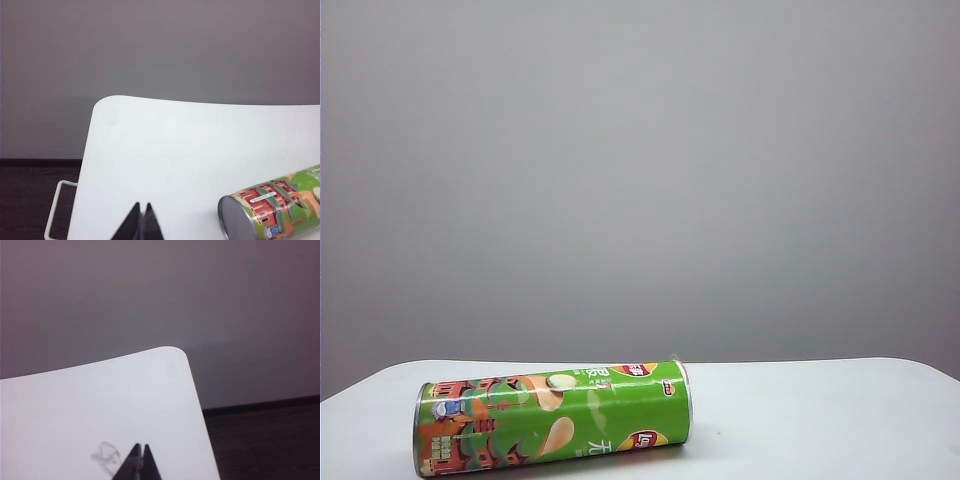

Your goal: Pick up the green tub of chips from the desk, pull out the transparent container with the chips inside partially, and then place the chips back on the desk.

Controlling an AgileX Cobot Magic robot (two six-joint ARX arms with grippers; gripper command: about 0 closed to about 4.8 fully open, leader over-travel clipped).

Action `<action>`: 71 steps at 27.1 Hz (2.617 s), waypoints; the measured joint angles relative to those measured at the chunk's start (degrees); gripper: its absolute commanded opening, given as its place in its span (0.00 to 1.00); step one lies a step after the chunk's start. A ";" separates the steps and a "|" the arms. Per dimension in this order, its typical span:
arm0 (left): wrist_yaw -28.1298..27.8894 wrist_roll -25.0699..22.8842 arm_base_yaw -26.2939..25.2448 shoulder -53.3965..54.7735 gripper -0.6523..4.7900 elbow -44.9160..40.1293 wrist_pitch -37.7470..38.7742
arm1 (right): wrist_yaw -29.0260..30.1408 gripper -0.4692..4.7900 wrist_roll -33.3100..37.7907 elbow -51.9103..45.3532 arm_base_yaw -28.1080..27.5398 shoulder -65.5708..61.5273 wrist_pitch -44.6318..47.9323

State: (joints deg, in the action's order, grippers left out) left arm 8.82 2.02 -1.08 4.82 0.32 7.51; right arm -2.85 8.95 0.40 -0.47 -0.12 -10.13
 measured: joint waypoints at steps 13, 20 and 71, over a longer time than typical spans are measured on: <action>1.05 5.68 0.00 0.04 0.11 0.00 -0.37 | 0.35 0.08 1.84 0.00 0.02 0.00 0.15; 11.39 17.03 0.00 0.15 0.11 10.71 1.92 | 9.05 0.08 18.21 1.03 0.09 -0.02 12.98; 2.54 -48.22 23.61 87.80 0.29 67.89 36.85 | 49.13 0.08 -44.46 50.29 0.44 -79.69 -15.82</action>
State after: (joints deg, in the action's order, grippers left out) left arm 11.35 -46.19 22.52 92.62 68.20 44.36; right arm 46.28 -35.51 50.70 -0.03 -79.81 -25.96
